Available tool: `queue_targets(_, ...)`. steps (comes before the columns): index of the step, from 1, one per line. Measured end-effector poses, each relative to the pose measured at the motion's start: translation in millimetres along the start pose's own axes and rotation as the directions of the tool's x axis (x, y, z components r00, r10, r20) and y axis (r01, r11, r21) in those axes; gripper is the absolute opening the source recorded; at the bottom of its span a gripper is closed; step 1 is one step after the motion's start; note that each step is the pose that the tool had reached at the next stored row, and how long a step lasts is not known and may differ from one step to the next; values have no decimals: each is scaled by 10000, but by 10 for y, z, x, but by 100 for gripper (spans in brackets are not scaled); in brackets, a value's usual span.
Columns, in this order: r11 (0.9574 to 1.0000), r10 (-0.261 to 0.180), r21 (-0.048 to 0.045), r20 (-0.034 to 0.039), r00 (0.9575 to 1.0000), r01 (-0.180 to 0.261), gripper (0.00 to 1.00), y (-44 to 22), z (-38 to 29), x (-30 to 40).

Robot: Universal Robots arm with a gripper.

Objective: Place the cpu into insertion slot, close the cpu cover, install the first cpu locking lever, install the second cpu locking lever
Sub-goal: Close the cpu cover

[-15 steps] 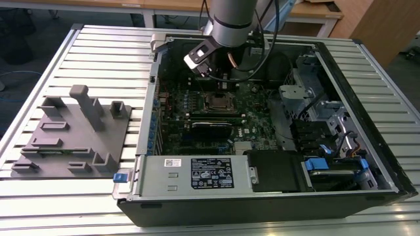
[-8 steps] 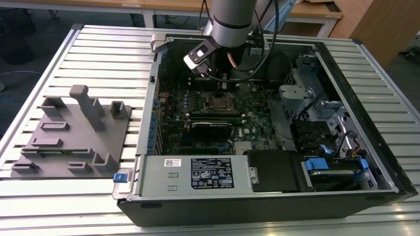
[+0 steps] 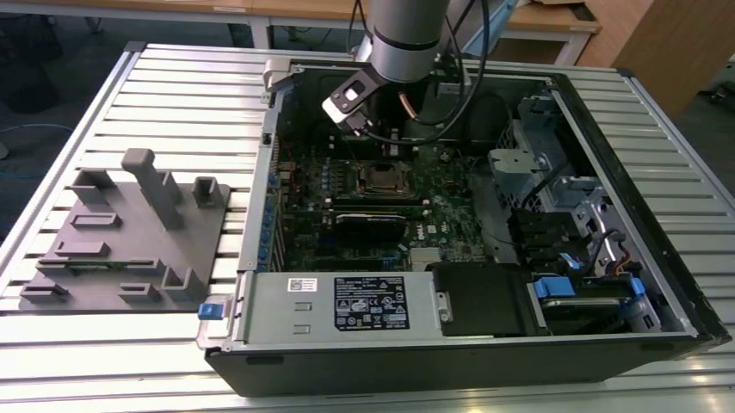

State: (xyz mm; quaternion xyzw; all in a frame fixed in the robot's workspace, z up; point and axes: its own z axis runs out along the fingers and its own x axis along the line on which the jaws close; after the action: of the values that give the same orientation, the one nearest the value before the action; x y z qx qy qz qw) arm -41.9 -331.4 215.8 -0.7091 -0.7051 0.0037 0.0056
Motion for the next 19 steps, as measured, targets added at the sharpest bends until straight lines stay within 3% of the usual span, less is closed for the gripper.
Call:
queue_targets(2,9997,-225,0,-2,9997,225,10,0,0,0)
queue_targets(8,9996,-293,1,-1,9996,293,10,0,0,0)
queue_targets(12,9976,-697,1,-11,9976,697,10,0,0,0)
queue_targets(19,9974,-722,1,-11,9974,722,10,0,0,0)
